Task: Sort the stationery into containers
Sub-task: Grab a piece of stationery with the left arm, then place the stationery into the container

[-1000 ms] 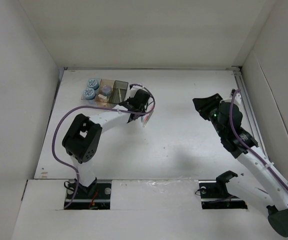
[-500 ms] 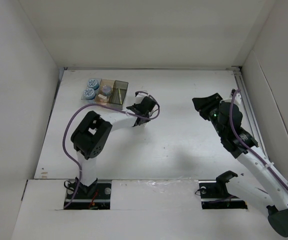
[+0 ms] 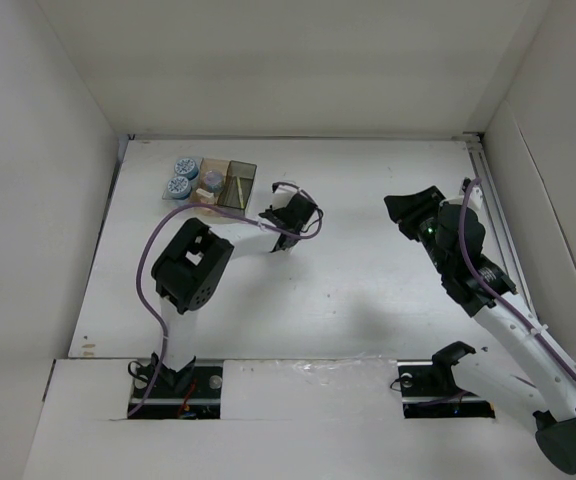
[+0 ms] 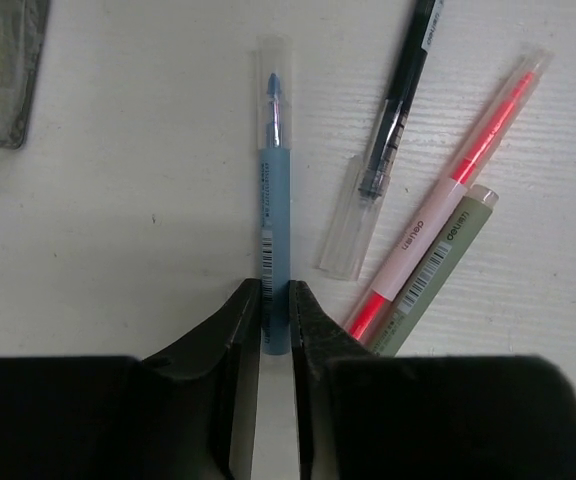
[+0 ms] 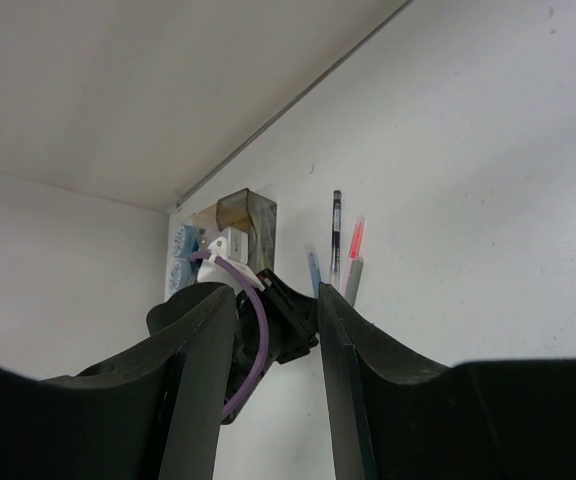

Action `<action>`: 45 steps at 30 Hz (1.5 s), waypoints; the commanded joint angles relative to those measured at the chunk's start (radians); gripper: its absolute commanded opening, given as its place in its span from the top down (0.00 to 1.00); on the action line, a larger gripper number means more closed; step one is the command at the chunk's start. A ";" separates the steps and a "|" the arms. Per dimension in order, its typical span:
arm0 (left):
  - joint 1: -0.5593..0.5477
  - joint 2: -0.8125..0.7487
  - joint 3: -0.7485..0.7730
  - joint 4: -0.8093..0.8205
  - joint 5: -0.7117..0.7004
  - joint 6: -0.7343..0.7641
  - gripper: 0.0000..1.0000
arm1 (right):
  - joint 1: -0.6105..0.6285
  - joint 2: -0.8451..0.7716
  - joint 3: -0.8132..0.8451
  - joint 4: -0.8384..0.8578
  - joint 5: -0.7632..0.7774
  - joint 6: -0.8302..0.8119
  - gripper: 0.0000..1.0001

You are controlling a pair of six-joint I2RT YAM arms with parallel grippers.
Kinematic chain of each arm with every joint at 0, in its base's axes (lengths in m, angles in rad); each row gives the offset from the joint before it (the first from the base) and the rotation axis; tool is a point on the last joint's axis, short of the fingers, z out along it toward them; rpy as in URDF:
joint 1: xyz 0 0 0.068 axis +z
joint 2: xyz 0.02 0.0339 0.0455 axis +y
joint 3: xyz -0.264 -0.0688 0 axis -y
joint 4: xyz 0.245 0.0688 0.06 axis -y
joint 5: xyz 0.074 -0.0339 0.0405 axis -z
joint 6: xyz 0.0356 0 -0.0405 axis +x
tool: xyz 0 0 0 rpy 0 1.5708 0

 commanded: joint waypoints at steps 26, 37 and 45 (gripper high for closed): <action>0.352 -0.166 0.216 -0.062 0.141 0.104 1.00 | 0.011 -0.005 0.029 0.034 -0.008 -0.008 0.55; 0.375 -0.099 0.223 -0.076 0.220 0.188 1.00 | 0.011 -0.005 0.029 0.034 -0.019 -0.008 0.55; 0.365 -0.037 0.245 -0.111 0.184 0.199 0.95 | 0.011 0.028 0.029 0.043 -0.039 -0.008 0.55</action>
